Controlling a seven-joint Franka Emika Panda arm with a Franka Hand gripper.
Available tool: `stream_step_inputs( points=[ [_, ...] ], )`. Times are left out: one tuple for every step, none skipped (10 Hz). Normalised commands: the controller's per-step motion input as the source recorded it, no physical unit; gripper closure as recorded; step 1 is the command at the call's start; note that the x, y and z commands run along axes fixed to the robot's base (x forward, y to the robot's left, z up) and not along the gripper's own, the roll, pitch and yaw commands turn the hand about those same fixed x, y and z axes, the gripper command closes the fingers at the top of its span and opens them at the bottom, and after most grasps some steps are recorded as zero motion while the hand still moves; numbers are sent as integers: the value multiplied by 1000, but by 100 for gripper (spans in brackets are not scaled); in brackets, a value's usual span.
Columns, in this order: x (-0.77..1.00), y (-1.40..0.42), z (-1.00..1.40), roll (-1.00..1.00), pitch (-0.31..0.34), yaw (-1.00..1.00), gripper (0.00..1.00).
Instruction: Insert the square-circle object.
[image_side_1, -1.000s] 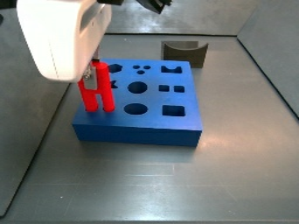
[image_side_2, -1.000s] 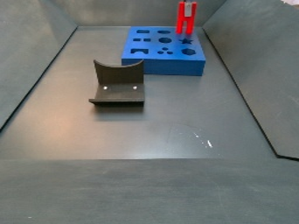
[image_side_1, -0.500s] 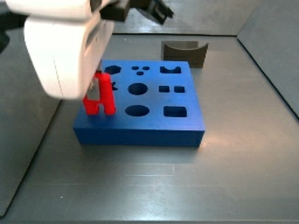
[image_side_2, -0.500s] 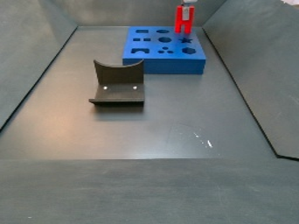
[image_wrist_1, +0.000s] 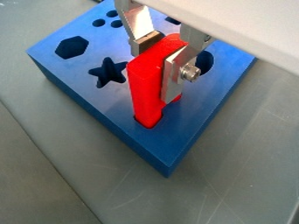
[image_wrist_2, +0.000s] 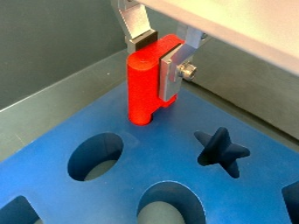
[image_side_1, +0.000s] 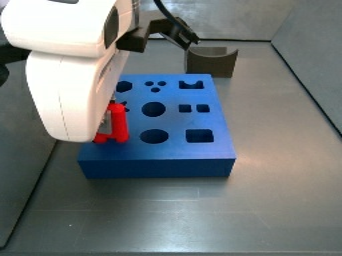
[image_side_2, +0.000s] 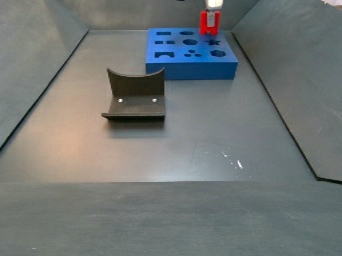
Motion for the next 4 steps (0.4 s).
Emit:
stream_step_inputs(
  points=[
    [0, 0, -1000, 0, 16, 94, 100],
    [0, 137, -637, 0, -9, 0, 100],
    [-23, 46, -111, -64, -101, 0, 100],
    [0, 0, 0, 0, 0, 0, 100]
  ],
)
